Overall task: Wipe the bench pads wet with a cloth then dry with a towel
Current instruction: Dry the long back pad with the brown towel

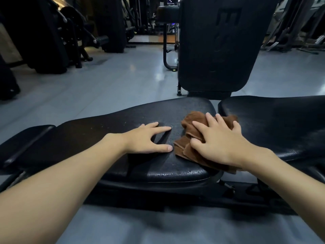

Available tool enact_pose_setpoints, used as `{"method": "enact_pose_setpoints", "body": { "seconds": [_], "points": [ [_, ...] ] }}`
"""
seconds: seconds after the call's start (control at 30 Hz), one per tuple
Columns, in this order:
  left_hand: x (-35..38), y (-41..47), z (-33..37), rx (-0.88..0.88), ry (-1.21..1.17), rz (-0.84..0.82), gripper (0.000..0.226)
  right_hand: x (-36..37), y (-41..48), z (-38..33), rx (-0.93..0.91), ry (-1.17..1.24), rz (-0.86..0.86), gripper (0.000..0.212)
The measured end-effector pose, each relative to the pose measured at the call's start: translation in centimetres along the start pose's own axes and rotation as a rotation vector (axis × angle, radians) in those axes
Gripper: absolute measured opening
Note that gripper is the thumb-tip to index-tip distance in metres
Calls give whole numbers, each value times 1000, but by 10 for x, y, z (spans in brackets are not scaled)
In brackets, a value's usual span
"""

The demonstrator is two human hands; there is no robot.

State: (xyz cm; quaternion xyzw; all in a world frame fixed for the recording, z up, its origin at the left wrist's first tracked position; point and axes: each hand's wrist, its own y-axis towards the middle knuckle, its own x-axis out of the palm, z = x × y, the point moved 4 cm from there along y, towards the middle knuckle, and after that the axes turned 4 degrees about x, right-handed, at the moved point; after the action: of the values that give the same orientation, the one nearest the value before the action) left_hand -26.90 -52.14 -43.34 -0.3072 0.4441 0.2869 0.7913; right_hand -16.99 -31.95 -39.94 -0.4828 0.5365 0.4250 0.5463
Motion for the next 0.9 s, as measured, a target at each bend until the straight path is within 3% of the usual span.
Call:
{"method": "enact_pose_setpoints", "body": {
  "seconds": [0.17, 0.43, 0.67, 0.9],
  "points": [
    [-12, 1, -5, 27, 9, -51, 87, 17, 15, -19, 25, -56, 104, 73],
    [-6, 4, -20, 54, -20, -27, 104, 8, 80, -13, 60, -44, 74, 71],
    [-11, 8, -17, 126, 36, -9, 91, 17, 25, -15, 55, -56, 135, 72],
    [-40, 17, -28, 188, 66, -23, 90, 17, -23, -23, 162, -101, 147, 99]
  ]
}}
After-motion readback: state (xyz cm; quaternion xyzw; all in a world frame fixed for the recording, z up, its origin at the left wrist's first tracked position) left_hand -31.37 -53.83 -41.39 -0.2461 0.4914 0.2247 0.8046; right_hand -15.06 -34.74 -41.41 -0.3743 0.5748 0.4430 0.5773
